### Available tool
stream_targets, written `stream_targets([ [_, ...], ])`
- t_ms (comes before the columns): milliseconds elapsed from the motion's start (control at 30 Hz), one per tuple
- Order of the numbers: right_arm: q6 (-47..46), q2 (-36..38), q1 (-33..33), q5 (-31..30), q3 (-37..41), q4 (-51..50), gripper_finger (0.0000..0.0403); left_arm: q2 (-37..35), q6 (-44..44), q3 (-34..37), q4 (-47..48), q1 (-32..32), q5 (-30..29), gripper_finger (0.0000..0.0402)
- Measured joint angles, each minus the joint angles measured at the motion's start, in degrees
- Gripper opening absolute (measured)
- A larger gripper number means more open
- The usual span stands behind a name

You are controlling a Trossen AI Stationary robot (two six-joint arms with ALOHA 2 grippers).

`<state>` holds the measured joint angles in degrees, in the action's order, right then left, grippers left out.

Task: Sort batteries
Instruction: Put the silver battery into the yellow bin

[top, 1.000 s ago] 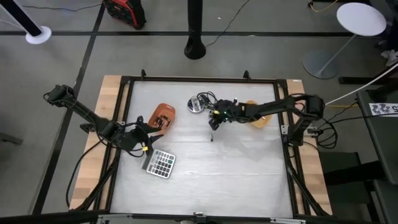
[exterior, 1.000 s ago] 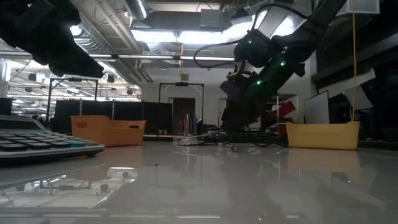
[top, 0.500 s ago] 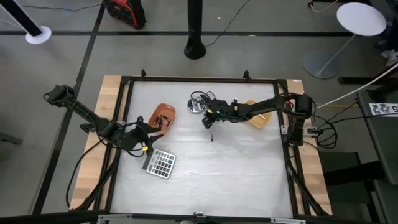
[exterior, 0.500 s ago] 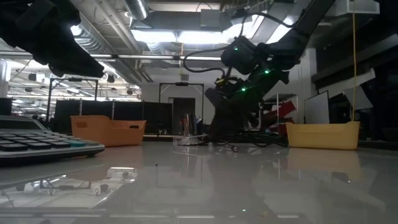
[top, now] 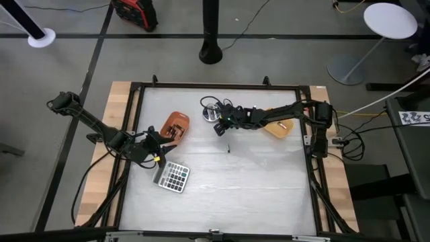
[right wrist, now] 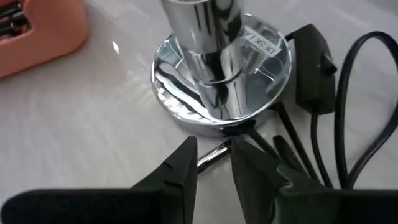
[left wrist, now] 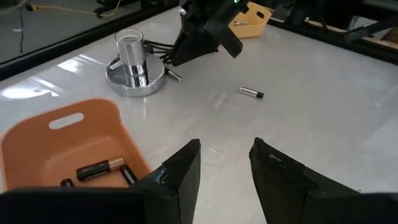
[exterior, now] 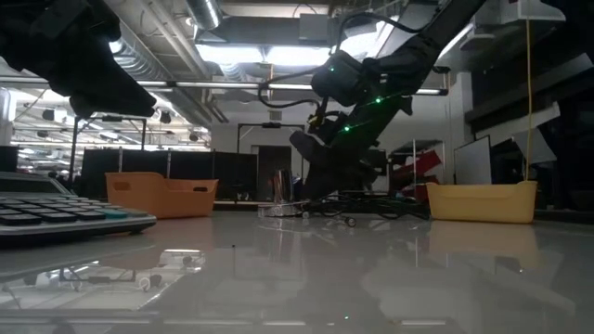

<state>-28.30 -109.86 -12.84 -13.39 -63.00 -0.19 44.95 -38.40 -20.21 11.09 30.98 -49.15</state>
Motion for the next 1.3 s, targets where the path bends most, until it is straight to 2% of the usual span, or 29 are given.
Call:
stream_targets([
  [467,-0.15,-2.23,0.13,8.09,-0.30,5.64,0.0095,0.00,0.91,0.00,0.04,0.00,-0.28,0.0130],
  [767,-0.33,-5.42,0.09,8.33,-1.04,3.73,0.0095,0.09,0.88,-0.02,0.19,-0.02,-0.58,0.0130],
  [1067,-0.98,-5.31,0.02,11.05,-1.21,0.63,0.0095,0.09,0.88,-0.02,0.31,0.00,-0.58,0.0130],
  [1300,-0.42,-2.48,0.10,11.76,-0.75,-1.45,0.0095,0.11,0.91,-0.02,0.40,0.00,-0.58,0.0130],
])
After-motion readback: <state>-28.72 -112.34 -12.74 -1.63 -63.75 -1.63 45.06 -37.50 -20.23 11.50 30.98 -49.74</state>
